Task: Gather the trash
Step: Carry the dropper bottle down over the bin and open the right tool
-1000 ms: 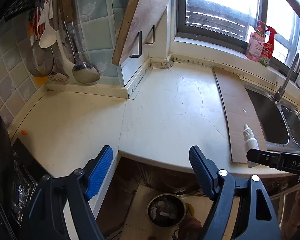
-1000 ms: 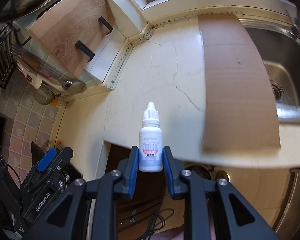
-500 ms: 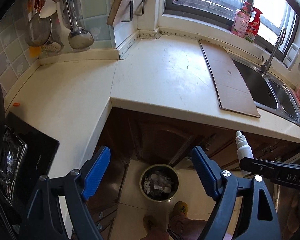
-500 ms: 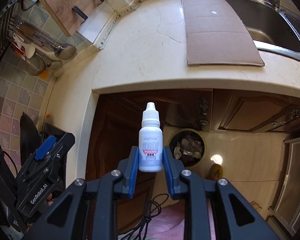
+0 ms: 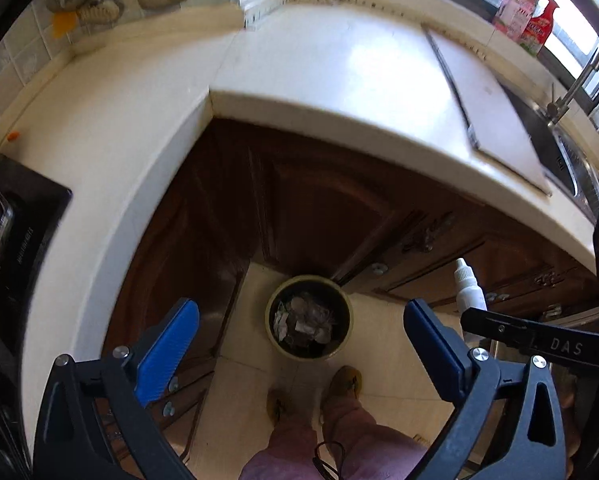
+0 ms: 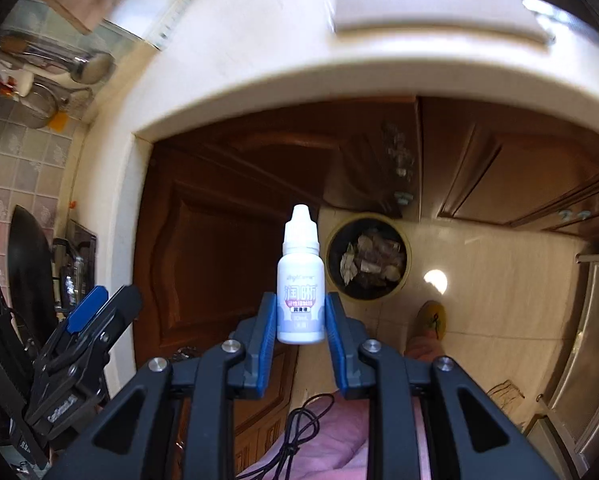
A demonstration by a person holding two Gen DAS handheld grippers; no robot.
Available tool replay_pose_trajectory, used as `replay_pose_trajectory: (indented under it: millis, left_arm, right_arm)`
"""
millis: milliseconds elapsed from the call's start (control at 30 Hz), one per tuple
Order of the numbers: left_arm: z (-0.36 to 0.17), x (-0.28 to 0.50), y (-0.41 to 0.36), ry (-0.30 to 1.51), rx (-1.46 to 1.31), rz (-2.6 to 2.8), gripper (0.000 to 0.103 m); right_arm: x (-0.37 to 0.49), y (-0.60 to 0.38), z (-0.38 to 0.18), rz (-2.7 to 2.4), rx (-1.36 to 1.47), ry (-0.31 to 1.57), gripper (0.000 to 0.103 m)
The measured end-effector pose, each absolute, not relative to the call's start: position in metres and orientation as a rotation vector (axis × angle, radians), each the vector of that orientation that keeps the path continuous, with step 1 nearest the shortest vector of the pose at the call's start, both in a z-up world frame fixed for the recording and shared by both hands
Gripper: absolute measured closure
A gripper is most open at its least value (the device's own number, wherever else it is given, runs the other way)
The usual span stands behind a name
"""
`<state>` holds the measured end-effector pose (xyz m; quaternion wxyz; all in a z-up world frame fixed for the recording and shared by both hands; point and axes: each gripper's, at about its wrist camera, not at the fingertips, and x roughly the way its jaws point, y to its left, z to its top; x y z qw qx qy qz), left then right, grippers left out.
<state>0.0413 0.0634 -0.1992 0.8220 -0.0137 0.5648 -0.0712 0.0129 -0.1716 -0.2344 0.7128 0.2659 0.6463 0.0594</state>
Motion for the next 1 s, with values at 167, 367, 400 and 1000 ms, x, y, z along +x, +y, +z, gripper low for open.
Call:
replay_pose_trajectory:
  millis: [167, 367, 400, 1000]
  left_arm:
    - [-0.258, 0.05, 0.072, 1.288, -0.04, -0.113, 0.001]
    - [-0.329, 0.062, 0.087, 1.357, -0.077, -0.078, 0.001]
    - [-0.34, 0.064, 0.089, 1.368, -0.075, -0.071, 0.001]
    - [-0.408, 0.084, 0.092, 1.462, -0.07, -0.077, 0.001]
  right_arm:
    - [0.024, -0.166, -0.306, 0.092, 0.619, 1.539, 0.079]
    - [0.045, -0.152, -0.383, 0.036, 0.586, 1.618, 0.079]
    - [0.049, -0.148, -0.396, 0.031, 0.575, 1.638, 0.079]
    - [0.085, -0.123, -0.457, 0.001, 0.474, 1.654, 0.053]
